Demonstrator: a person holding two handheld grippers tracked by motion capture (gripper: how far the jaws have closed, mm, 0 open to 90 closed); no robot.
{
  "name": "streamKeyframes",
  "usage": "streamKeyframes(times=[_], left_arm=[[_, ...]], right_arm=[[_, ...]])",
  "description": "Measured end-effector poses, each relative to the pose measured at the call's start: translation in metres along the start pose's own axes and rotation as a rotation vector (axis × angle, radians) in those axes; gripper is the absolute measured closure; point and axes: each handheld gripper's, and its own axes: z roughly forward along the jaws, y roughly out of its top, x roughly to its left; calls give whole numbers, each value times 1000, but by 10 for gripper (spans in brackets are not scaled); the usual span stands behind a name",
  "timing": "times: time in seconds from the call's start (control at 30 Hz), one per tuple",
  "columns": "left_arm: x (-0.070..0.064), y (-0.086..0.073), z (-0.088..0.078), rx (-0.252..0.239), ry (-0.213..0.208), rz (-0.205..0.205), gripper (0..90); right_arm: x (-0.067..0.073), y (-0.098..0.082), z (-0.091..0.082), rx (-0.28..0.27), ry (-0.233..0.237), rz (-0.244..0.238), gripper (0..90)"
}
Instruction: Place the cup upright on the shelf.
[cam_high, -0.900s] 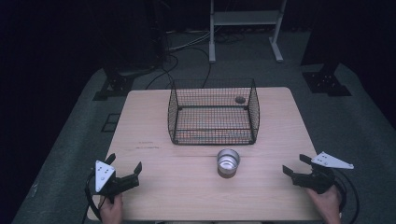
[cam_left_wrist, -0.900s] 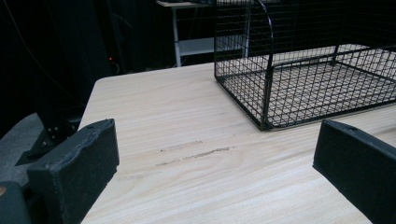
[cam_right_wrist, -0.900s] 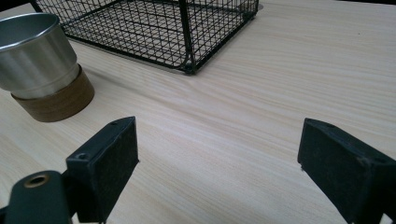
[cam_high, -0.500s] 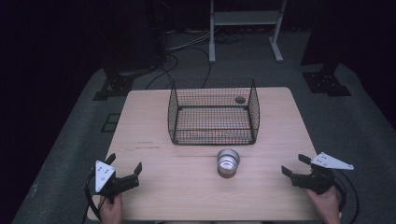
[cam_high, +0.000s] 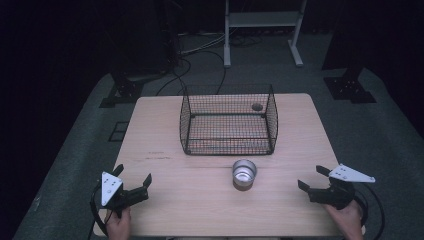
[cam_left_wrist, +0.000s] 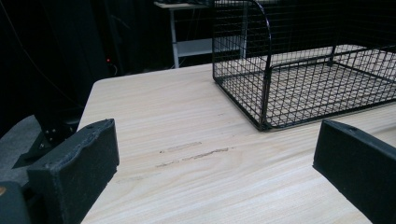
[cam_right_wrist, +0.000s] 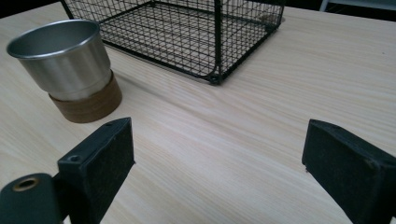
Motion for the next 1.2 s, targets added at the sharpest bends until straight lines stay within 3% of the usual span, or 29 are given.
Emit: streamKeyframes(times=[0.57,1.2], left_arm=[[0,1,0,-6,0,0,0],[-1,1,0,-7,0,-1,0]], right_arm=[[16,5,5,18,49,-51,31],[31,9,14,47,85,-102,29]])
